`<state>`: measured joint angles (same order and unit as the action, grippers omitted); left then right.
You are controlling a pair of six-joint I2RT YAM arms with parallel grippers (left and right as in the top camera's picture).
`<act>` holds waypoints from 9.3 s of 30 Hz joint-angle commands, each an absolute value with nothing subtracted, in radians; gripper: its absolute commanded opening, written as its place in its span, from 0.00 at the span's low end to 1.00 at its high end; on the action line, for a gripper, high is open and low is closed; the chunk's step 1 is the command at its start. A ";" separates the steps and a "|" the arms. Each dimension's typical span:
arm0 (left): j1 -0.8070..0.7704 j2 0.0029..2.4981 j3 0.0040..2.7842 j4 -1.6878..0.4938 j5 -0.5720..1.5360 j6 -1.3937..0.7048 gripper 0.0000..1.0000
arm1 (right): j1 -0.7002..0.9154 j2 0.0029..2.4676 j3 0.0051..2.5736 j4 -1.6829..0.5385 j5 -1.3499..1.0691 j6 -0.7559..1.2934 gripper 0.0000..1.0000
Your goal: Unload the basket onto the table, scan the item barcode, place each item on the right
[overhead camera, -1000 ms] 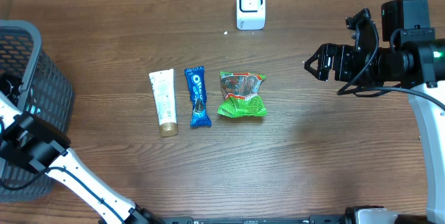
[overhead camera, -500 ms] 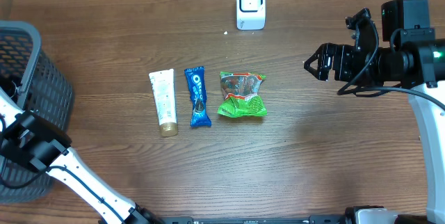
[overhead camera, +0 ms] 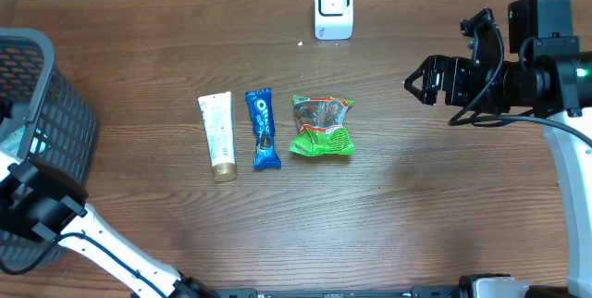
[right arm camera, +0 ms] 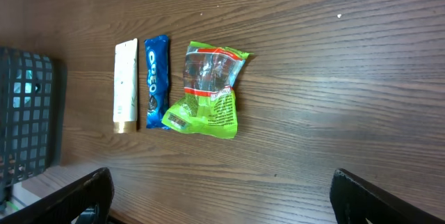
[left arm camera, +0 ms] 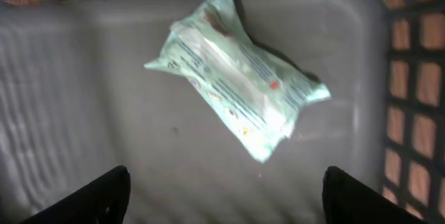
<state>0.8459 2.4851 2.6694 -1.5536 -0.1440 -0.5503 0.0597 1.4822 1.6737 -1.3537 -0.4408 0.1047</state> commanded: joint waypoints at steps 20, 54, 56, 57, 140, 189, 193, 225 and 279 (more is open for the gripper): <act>0.830 2.475 2.123 -1.156 -0.142 -0.537 0.04 | 0.063 1.483 1.695 -1.365 -0.447 0.104 1.00; -0.008 1.695 2.258 -1.679 -0.106 -0.227 0.05 | 0.062 1.483 1.694 -1.332 -0.436 0.099 1.00; -0.047 1.694 2.149 -1.669 -0.109 -0.258 0.05 | 0.062 1.483 1.694 -1.330 -0.422 0.100 1.00; -0.060 1.694 2.106 -1.657 -0.106 -0.271 0.04 | 0.062 1.483 1.694 -1.329 -0.418 0.099 1.00; -0.237 1.975 2.265 -1.465 -0.107 -0.371 1.00 | 0.033 1.782 0.955 -0.447 -0.503 0.389 0.51; -0.237 1.975 2.265 -1.465 -0.107 -0.371 1.00 | 0.220 1.787 1.210 -0.765 0.189 0.073 0.81; -0.237 1.975 2.265 -1.465 -0.107 -0.371 1.00 | 0.162 1.782 1.371 -0.895 0.012 0.073 0.84; -0.237 1.975 2.265 -1.465 -0.107 -0.371 1.00 | 0.109 1.842 1.026 -0.566 -0.307 0.131 0.24; -0.237 1.975 2.265 -1.465 -0.107 -0.371 1.00 | -0.073 2.136 1.320 -0.836 -0.794 -0.205 0.04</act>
